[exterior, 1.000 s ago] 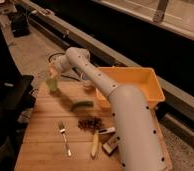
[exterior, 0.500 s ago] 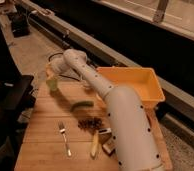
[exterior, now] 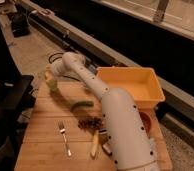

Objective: Place apple in plastic cup

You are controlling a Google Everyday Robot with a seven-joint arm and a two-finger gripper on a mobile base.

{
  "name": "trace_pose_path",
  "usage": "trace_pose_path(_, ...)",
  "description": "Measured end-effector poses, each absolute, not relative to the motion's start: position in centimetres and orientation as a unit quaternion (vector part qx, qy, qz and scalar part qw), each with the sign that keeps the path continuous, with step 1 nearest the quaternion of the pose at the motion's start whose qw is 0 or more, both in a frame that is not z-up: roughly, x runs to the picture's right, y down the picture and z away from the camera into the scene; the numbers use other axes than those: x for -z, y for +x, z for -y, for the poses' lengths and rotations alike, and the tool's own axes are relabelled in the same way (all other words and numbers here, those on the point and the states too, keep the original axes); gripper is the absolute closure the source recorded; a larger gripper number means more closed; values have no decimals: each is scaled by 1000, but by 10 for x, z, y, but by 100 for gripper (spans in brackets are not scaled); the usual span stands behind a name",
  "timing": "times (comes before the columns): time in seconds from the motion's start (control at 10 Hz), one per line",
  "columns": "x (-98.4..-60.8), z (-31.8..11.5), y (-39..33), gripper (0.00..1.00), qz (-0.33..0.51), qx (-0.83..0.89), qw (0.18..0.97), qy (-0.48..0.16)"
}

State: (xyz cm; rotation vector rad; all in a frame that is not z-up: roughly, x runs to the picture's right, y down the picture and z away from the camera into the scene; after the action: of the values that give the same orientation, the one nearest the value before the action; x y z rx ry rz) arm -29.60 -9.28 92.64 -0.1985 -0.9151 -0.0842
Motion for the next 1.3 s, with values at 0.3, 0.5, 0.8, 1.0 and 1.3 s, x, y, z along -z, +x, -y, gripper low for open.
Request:
trace_pose_path(0.3,-937,87,-296,24,440,31,891,-104)
trace_pose_path(0.5,-937,87,-297,24,441,29,891,-106)
trace_pose_path(0.8,-934,87,-296,24,437,29,893,-106)
trace_pose_path(1.0,-928,92,-289,24,430,29,897,-99)
trace_pose_path(1.3,-907,102,-260,24,392,37,915,-88)
